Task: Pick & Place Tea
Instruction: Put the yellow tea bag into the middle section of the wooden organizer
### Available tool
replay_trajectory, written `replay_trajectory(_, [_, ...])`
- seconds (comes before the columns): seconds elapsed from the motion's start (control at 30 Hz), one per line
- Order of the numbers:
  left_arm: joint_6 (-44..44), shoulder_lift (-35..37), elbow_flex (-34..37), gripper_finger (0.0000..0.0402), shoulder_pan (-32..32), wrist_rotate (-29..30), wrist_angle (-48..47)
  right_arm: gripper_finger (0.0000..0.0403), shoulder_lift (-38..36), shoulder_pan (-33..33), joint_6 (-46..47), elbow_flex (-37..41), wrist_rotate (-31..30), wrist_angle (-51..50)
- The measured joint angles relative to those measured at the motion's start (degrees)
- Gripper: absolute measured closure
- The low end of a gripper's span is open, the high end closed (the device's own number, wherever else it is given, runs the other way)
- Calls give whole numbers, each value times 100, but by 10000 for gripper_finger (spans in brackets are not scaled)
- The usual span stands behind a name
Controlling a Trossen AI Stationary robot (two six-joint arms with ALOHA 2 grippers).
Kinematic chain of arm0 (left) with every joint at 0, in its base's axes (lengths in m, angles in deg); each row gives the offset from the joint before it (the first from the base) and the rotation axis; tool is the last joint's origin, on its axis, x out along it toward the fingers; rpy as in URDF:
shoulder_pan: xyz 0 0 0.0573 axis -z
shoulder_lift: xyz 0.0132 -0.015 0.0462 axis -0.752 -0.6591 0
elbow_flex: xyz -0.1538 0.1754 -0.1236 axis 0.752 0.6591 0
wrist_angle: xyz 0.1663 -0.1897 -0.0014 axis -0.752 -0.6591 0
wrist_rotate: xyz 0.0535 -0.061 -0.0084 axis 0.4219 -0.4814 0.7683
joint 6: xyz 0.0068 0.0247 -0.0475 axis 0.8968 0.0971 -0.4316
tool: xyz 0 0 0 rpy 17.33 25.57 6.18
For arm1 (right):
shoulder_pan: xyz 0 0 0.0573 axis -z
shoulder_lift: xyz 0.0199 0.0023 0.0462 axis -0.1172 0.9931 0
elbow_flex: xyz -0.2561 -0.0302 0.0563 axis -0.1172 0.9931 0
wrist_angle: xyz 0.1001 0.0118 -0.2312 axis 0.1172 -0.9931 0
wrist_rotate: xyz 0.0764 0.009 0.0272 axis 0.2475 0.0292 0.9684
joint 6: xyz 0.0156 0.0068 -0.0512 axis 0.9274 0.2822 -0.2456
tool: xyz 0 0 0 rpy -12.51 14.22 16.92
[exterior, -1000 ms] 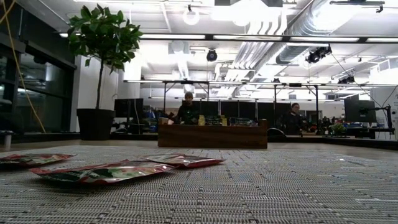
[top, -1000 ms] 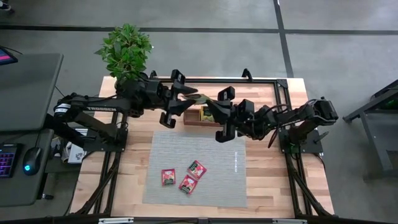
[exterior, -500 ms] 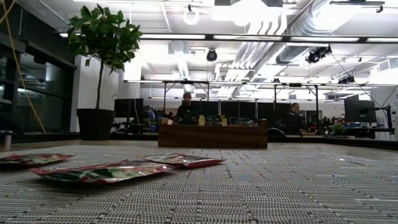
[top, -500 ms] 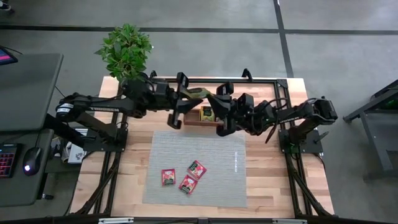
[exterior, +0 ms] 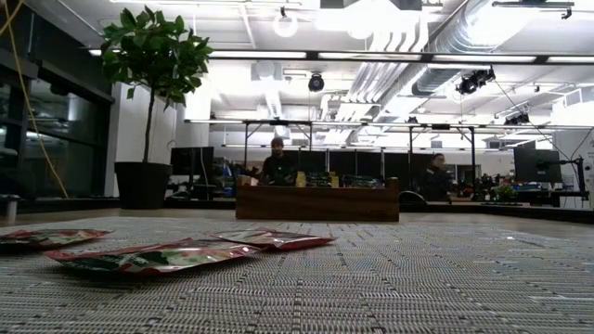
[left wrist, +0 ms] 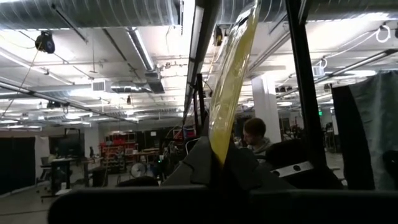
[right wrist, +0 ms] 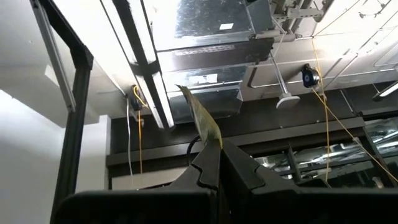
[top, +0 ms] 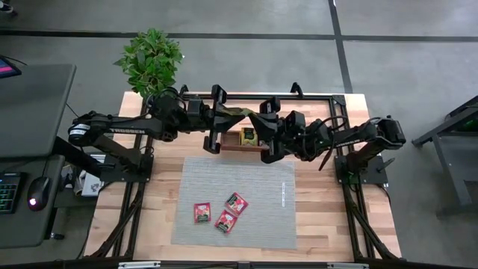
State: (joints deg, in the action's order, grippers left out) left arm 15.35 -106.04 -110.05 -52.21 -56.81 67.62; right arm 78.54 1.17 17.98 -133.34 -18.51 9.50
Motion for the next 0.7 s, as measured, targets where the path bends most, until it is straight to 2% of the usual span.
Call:
replay_trajectory(0.4, [-17, 7, -7, 401, -39, -68, -122, 402, -239, 0, -195, 17, -124, -279])
replay_trajectory(0.5, [-23, 7, -15, 401, -44, -41, -188, 402, -514, 0, -290, 17, -363, -854])
replay_trajectory(0.7, [-30, -3, -12, 401, -79, 18, -361, 398, -1319, 35, -488, 17, -294, -2753])
